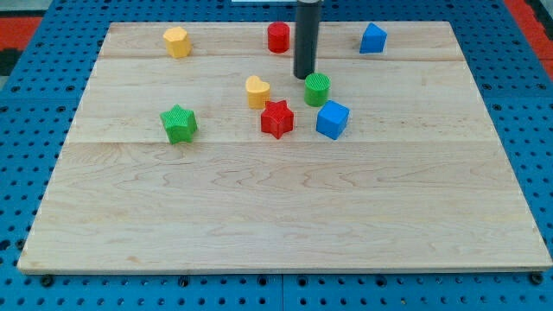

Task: Push red star closer to green star

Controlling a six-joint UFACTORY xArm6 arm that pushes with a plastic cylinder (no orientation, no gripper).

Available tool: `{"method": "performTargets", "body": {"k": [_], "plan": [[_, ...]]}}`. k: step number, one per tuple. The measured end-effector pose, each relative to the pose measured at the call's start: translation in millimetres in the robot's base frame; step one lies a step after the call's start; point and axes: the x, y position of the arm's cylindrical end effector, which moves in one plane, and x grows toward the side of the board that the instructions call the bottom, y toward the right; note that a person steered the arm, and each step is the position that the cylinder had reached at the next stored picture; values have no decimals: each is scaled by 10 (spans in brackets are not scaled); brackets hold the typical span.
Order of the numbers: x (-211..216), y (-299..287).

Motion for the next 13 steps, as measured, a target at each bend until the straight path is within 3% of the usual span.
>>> {"method": "performTargets", "body": {"k": [4, 5, 6, 8, 12, 13], "plan": [[1409, 8], [1474, -477], [1007, -768], [866, -379], [435, -869], [367, -1392]]}}
